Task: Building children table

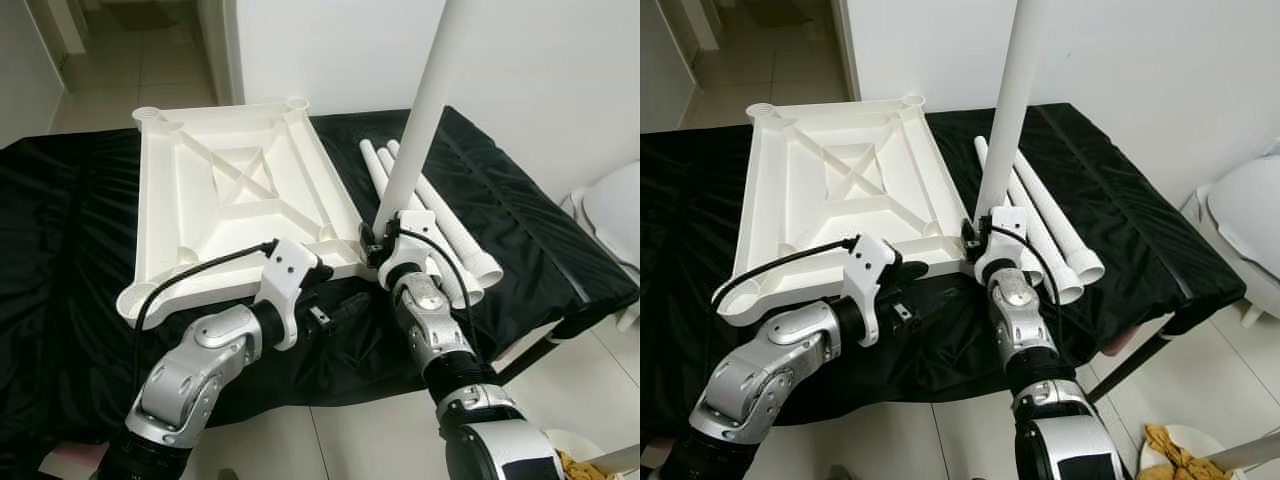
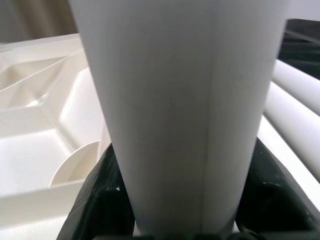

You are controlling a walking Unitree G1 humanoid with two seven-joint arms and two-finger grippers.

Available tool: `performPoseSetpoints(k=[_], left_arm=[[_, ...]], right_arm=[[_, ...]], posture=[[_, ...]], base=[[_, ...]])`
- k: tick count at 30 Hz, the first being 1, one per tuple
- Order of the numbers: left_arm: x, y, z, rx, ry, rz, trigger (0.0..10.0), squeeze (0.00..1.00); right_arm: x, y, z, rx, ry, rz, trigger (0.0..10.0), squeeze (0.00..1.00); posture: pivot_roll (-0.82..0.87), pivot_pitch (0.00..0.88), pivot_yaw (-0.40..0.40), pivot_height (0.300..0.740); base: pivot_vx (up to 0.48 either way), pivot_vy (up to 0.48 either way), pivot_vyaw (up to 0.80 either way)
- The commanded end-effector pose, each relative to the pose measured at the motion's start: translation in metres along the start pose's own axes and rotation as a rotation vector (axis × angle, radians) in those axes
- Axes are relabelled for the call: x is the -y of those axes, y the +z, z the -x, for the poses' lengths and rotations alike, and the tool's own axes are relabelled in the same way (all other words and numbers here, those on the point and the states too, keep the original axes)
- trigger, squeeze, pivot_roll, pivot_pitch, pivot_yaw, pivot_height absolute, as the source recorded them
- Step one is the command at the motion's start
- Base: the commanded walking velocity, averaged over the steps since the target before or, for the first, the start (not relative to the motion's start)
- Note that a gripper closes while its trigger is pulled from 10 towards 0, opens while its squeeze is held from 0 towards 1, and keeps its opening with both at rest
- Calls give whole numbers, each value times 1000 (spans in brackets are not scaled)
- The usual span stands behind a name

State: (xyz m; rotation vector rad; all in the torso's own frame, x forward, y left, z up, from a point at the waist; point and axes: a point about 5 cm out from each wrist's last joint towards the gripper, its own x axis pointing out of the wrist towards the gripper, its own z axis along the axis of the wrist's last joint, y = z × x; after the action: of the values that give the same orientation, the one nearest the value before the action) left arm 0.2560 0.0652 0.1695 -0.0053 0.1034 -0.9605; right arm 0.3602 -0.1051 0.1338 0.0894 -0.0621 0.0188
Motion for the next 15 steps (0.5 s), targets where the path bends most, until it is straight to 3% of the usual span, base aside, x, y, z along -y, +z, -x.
performPoseSetpoints(k=[1,6,14,15], left_arm=[[1,-1,-3,-11,-26,-5,10000,0],[2,-1,-4,-9,-28,-5,10000,0],[3,-2,-4,-7,-27,-2,10000,0],[3,-2,-4,-7,-25,-2,10000,0]], right_arm=[[5,4,0,11,-149,-59,10000,0],[-1,4,2,9,-177,-67,10000,0],[-11,1,6,-4,-113,-76,10000,0],[-12,2,7,6,-68,-94,10000,1000]], posture=[[-43,14,-10,740],[-41,9,-16,740],[-39,5,-24,740],[-38,4,-26,740]], base=[[0,0,0],[0,0,0],[0,0,0],[0,0,0]])
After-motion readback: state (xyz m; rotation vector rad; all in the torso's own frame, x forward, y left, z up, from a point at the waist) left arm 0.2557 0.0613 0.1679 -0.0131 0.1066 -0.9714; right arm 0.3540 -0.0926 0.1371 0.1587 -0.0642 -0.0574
